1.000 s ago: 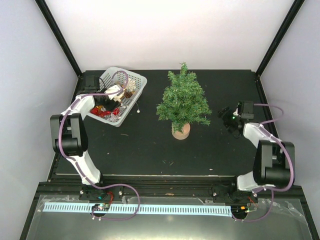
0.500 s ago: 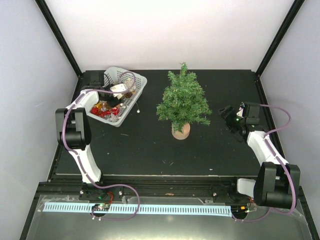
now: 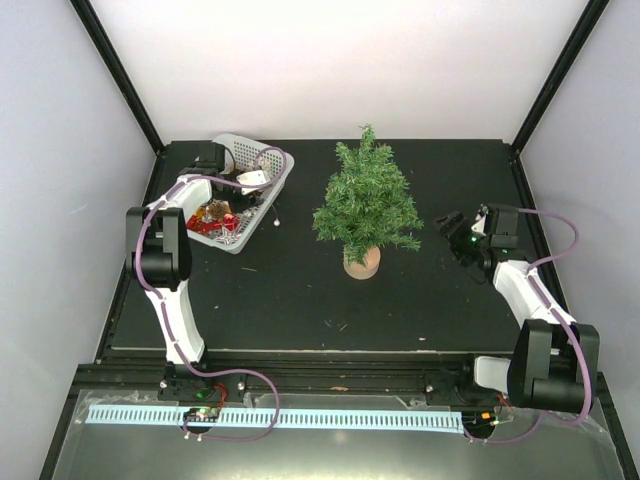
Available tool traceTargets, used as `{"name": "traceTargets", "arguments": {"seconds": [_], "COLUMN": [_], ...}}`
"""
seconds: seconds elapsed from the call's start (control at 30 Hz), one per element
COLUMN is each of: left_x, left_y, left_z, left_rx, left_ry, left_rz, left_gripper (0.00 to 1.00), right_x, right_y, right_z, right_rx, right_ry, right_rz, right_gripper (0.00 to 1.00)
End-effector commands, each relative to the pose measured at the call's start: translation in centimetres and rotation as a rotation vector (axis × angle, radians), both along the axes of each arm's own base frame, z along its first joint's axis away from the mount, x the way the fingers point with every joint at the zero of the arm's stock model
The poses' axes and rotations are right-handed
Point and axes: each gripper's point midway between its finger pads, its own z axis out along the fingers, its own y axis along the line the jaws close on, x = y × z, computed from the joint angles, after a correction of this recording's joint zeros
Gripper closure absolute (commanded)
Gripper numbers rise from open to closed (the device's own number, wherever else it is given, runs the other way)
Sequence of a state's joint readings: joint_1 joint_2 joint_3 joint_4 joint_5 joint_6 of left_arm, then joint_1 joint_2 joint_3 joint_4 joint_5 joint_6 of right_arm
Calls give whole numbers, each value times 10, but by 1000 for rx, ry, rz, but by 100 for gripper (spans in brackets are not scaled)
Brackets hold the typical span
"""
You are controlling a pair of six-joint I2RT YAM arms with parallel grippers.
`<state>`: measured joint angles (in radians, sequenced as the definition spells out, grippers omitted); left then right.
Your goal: Decorate the small christmas tree
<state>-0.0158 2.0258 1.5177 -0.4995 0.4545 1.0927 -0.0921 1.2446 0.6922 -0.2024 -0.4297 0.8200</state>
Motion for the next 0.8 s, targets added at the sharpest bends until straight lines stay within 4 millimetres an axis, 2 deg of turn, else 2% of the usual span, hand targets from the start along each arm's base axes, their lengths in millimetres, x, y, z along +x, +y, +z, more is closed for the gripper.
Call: {"name": "traceTargets", "arguments": {"seconds": [0.0,0.2,0.3,0.4,0.53,0.63,0.77], "left_x": [4,-2,-4,-1,4,1,-12], "left_y": [-15,-24,-26,-23,-16,-9,-4], "left_z": [15,18,23,37,81,126,197], "left_rx": [-48,-84,-96,-98,-91,-90,-107], "left_ry": [-25,14,33,6,-100,-200,-353], "left_rz": [-55,-78,-83,-53,1,43,92], "left_gripper": [57,90,97,98,98,98,98], "right_x": [1,3,3,1,-7,-16,-27], "right_y": [4,6,6,6,-1,-2,-4], "right_z": [-6,-6,-2,2,9,19,32], "right_rx": [16,18,18,-1,-73,-99,-137], "right_ry": [-3,-7,-19,-34,-58,-97,-129], "right_rz": [26,36,39,50,49,45,41], "right_gripper": [19,19,19,20,20,20,20]}}
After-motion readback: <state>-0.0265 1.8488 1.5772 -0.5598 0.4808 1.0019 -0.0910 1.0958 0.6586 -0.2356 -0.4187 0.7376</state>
